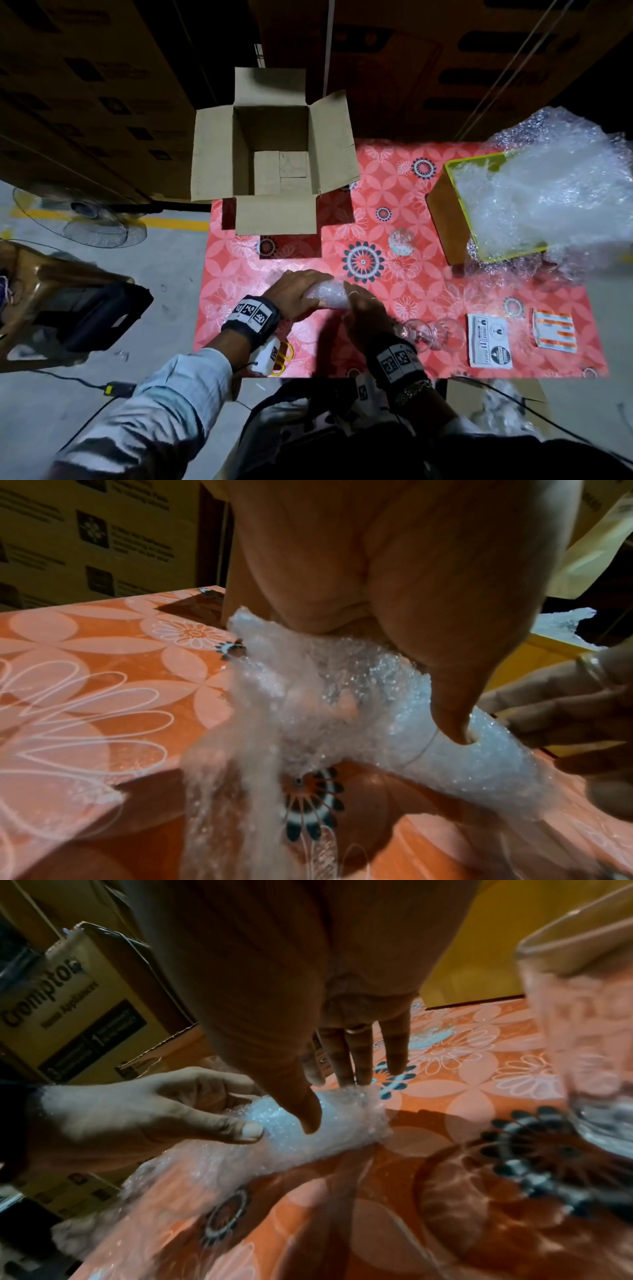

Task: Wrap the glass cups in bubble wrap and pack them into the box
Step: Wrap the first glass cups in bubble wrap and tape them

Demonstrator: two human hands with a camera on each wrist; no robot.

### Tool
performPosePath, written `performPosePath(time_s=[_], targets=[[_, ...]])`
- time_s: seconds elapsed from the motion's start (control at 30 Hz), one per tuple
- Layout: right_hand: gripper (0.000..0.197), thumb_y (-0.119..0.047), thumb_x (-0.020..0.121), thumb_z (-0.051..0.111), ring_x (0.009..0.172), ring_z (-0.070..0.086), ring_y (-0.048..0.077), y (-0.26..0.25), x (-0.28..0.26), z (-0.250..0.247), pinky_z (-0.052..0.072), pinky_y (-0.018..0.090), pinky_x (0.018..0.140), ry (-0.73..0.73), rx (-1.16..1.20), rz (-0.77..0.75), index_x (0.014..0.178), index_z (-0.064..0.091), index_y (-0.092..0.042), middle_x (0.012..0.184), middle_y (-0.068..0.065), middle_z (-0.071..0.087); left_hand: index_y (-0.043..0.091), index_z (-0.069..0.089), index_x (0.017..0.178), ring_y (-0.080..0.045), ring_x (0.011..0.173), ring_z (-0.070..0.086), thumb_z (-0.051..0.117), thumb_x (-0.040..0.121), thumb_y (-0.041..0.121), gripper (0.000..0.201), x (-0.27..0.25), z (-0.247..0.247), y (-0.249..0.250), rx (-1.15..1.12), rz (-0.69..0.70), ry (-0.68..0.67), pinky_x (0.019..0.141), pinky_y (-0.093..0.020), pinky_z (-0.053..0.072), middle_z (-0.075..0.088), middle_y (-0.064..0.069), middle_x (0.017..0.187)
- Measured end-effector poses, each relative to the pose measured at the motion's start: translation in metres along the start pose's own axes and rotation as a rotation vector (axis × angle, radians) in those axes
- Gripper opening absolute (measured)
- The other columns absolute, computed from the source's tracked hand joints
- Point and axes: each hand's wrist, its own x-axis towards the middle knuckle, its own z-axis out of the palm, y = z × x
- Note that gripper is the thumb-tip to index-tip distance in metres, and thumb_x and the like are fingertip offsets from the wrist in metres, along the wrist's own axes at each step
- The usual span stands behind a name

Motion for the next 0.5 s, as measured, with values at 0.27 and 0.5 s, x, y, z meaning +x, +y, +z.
performPosePath(time_s=[0.27, 0.5], targets=[[0.056, -0.018, 0.094, 0.057, 0.134, 0.053, 0.043, 0.008, -0.003, 0.014, 0.046, 0.056, 0.107, 0.026, 0.005, -0.120, 0.144, 0.049, 0.005, 0.147, 0.028, 0.051, 0.025, 0.059, 0.144, -0.024, 0.140, 0.049, 0.059, 0.103, 0.036, 0.043, -0.002, -0.004, 0.018, 0.292, -0.017, 0.215, 0.111, -0.048, 0.028, 0.054, -0.005, 0.153], [0.076, -0.013, 0.098, 0.060, 0.154, 0.020, 0.027, -0.014, 0.029, 0.003, 0.016, 0.038, 0.126, -0.159, -0.048, 0.111, 0.161, 0.017, -0.007, 0.167, 0.014, 0.022, 0.019, 0.059, 0.144, -0.026, 0.134, 0.055, 0.058, 0.103, 0.029, 0.042, -0.002, 0.000, 0.027, 0.249, -0.079, 0.263, 0.112, -0.044, 0.031, 0.062, -0.007, 0.143]])
